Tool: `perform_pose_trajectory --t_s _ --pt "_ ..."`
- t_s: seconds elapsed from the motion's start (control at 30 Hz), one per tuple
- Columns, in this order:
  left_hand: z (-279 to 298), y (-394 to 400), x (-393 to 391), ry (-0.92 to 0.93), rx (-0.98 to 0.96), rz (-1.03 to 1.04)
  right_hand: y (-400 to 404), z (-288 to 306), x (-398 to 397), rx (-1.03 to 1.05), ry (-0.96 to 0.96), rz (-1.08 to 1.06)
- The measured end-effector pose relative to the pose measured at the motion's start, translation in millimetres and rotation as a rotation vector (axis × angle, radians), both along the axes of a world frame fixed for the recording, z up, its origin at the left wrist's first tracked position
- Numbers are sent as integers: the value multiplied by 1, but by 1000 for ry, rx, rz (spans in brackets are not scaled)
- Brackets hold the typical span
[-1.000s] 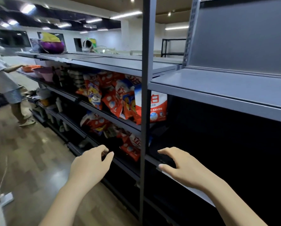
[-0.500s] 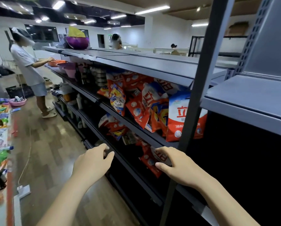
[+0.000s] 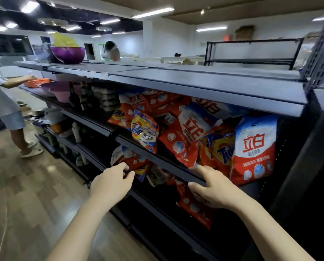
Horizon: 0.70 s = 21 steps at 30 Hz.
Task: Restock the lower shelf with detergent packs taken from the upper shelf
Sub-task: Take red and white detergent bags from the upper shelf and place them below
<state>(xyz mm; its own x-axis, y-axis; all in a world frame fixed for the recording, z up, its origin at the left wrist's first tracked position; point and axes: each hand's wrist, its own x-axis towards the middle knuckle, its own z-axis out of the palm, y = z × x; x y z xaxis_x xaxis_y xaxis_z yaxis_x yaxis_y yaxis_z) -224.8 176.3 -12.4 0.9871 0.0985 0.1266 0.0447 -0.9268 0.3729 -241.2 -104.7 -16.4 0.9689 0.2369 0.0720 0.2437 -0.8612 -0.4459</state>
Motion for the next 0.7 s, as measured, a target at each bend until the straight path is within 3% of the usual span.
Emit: perform_pose_trajectory --t_s 0.3,0.7 --pt "15 83 96 67 29 -134 73 5 65 17 17 -185" --pt "1 103 224 55 -38 -197 98 18 163 78 -11 -331"
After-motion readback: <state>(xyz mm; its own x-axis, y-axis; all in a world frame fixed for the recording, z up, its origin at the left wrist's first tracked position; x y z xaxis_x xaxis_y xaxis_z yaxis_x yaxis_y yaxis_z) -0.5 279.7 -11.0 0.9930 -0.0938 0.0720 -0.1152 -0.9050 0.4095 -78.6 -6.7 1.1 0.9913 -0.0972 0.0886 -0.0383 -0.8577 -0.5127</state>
